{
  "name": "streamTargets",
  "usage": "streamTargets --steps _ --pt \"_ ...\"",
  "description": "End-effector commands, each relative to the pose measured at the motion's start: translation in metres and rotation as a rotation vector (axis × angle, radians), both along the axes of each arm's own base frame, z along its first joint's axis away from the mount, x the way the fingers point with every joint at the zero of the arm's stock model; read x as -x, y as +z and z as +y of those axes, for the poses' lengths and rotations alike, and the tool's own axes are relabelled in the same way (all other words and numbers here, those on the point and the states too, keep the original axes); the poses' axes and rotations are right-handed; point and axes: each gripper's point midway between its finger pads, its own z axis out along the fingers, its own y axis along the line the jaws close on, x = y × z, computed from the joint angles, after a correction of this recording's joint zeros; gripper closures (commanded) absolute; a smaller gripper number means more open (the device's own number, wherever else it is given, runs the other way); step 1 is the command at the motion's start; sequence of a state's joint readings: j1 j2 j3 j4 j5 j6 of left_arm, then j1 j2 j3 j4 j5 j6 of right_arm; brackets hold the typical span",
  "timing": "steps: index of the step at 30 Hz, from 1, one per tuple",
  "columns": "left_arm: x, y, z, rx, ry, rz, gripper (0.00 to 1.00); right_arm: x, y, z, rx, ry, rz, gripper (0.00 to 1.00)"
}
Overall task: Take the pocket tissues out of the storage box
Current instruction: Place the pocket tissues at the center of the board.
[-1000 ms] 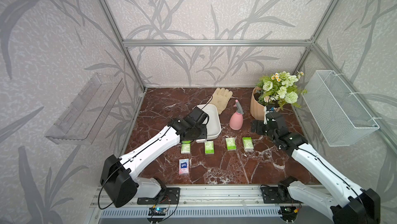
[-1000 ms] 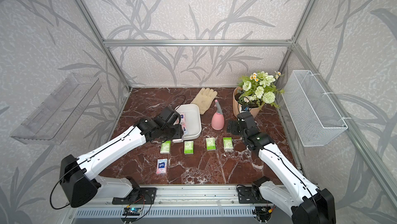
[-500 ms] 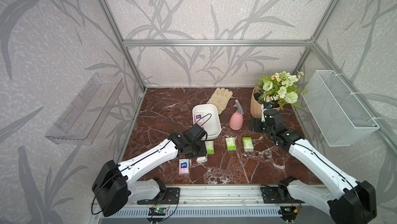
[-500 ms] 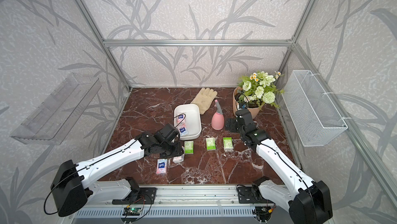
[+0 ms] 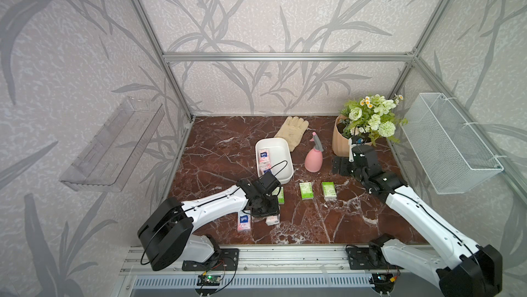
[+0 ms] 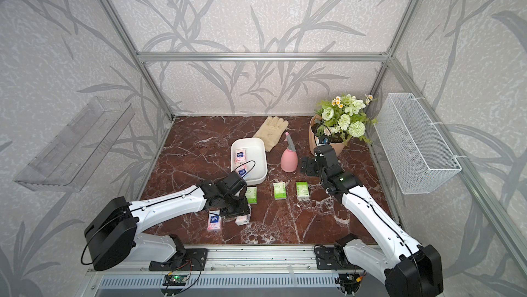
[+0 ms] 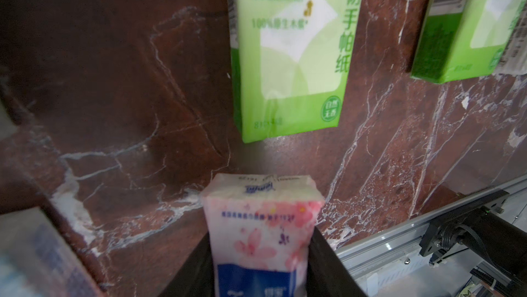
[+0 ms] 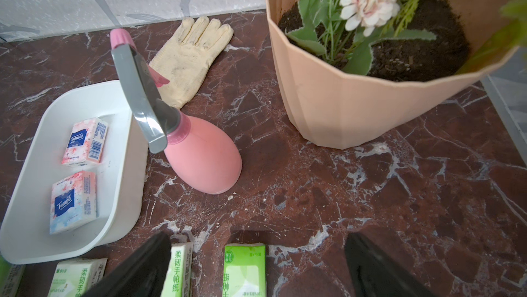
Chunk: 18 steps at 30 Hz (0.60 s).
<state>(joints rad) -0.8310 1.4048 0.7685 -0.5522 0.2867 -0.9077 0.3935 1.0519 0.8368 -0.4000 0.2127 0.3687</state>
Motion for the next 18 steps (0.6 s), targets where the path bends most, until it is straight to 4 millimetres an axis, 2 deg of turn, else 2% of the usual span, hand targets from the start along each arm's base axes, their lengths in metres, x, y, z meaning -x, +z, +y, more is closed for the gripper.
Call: streamTargets --steps 1,6,10,18 --pt "0.001 -0.008 -0.004 -0.011 -0.040 -0.002 0.52 0.002 0.012 -0.007 0.024 -0.016 -0.019 0.01" --pt "0.005 -0.018 -0.005 -0.031 -0.051 0.011 0.51 0.002 0.012 -0.008 0.038 -0.010 -0.015 0.01" --pt "0.004 -0.021 -0.006 -0.034 -0.045 0.012 0.46 0.002 0.012 -0.007 0.038 -0.008 -0.015 0.01" --pt "0.002 -0.016 -0.005 -0.040 -0.046 -0.002 0.39 0.002 0.017 -0.009 0.041 -0.010 -0.022 0.01"
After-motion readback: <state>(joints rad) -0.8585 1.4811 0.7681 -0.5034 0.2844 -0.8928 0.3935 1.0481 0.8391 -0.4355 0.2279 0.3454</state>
